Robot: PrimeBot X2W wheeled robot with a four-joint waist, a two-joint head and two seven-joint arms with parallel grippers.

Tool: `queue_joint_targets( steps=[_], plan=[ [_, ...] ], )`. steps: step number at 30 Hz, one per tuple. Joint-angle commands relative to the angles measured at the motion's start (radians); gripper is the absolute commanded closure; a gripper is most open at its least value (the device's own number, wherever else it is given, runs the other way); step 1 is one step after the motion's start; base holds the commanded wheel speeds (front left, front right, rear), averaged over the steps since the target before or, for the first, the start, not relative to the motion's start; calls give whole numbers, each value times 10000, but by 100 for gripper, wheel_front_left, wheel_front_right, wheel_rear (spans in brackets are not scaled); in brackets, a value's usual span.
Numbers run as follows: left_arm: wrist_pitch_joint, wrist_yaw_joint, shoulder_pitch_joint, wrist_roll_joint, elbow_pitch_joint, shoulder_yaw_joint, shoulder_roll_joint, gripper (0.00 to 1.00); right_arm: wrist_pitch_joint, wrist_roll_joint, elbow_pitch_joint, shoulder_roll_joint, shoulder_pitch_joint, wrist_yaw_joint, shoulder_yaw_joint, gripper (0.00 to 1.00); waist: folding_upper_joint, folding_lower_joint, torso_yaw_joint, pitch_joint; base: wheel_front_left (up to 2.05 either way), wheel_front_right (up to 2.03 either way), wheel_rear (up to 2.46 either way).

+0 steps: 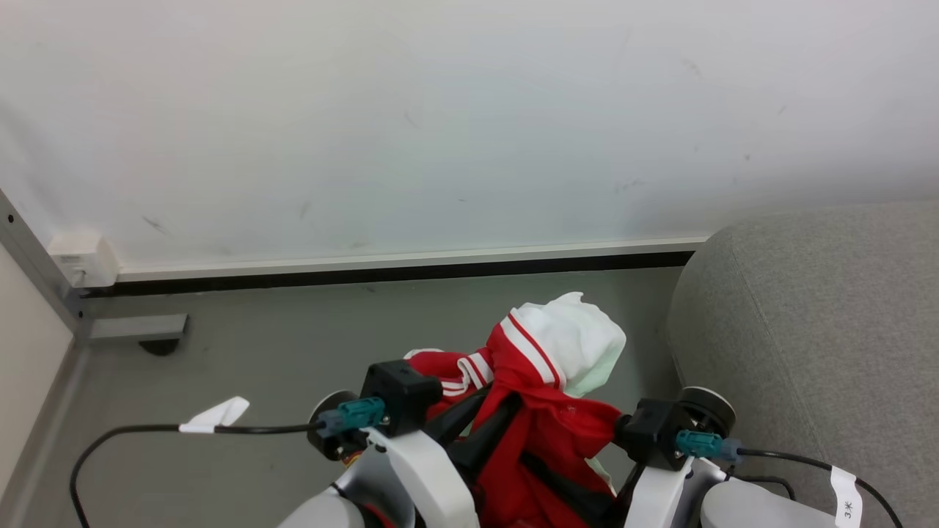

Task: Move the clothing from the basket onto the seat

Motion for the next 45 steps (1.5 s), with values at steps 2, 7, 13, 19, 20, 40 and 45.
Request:
queue_joint_targets(
  steps=[2,7,13,19,20,40,45],
  plan=[
    [-5,-56,-150,-179,-26,30,-6,100,-132,-108,206,36,200,-21,2,0,-1,-1,52,-9,0,0,0],
    [37,-113,-143,-317,-34,56,40,100,-416,-281,531,207,203,-21,3,0,-1,-1,69,-19,0,0,0],
    [157,-206,-90,-554,-100,-49,-3,100,-566,-541,700,477,225,-21,2,0,-1,-1,6,-18,0,0,0],
    [229,-225,-108,-658,-114,-146,-17,100,-685,-435,801,573,131,-21,-1,51,-1,-1,-12,-7,0,0,0],
    [242,-228,-104,-685,-117,-159,-13,100,-672,-385,797,582,139,-21,0,72,-1,-1,-9,-6,0,0,0],
    [-35,235,44,-310,269,-40,240,0,-972,1077,730,158,-298,-21,-12,100,-1,-1,-67,0,0,0,0],
    [-154,360,59,-179,374,-41,259,0,-960,1372,573,-65,-433,-21,-288,100,-1,-1,-94,14,0,0,0]
  ],
)
